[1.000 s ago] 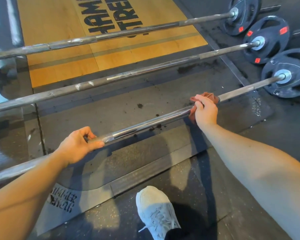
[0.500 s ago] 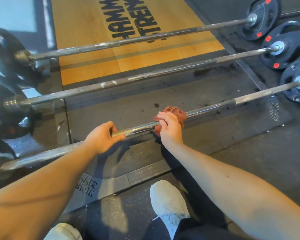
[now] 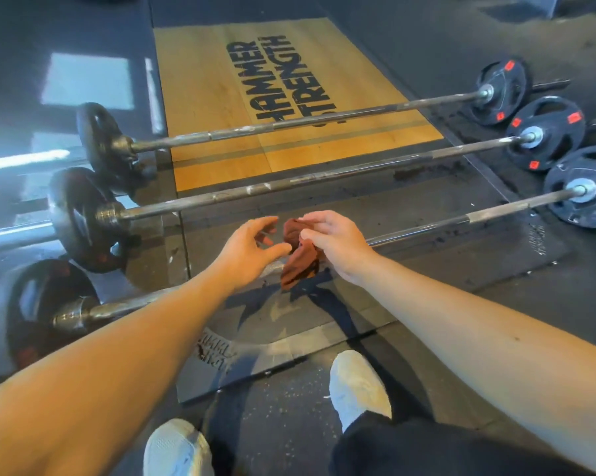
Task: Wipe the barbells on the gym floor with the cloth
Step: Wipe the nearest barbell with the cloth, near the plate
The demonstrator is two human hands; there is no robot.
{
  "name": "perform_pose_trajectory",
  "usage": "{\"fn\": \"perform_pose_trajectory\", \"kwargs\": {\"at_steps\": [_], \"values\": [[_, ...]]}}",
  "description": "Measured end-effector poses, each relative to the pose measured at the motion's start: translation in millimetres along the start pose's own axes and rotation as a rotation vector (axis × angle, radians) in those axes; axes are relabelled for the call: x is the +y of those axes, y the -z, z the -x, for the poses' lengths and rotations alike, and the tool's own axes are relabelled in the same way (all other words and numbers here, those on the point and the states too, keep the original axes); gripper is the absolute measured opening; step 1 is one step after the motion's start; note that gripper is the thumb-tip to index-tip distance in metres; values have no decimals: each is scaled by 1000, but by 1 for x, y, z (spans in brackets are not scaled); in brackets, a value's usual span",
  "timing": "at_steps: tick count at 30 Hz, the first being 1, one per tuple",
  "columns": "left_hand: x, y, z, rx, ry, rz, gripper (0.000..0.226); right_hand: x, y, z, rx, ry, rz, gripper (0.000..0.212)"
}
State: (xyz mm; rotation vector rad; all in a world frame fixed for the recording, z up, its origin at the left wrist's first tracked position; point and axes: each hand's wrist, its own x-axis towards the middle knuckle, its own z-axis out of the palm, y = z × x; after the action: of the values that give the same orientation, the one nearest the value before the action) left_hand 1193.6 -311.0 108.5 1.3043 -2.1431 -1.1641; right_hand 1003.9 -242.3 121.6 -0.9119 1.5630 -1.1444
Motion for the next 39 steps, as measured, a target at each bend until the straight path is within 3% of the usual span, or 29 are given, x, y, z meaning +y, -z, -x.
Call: {"fn": "perform_pose_trajectory", "kwargs": {"at_steps": [2,7,12,14,17,23,28,32,35,39], "values": [[15,13,11,14,-16,70,61,-15,-7,10,-39,-35,-46,23],[42,41,41,107,-23,102,27,-57,-24,41,-193,-138,-81,37],[66,67,74,205,-3,80,21,-93,-35,74,-214,-45,282,50],[73,78,85,237,-12,37,21,-109,-37,88,-186,23,460,42],[80,91,98,246,-30,6,31,-128,-38,102,-135,62,636,14],[74,101,124,278,-20,17,33,-131,-50,113,-103,77,797,10],[49,117,136,330,-18,6,30,-135,-79,111,-71,115,705,12],[25,118,133,395,84,-22,22,-124,-103,101,-96,80,564,23],[0,104,126,412,177,-34,27,-97,-117,95,-176,58,525,24],[-37,71,117,361,221,-19,26,-39,-124,76,-117,7,408,17]]}}
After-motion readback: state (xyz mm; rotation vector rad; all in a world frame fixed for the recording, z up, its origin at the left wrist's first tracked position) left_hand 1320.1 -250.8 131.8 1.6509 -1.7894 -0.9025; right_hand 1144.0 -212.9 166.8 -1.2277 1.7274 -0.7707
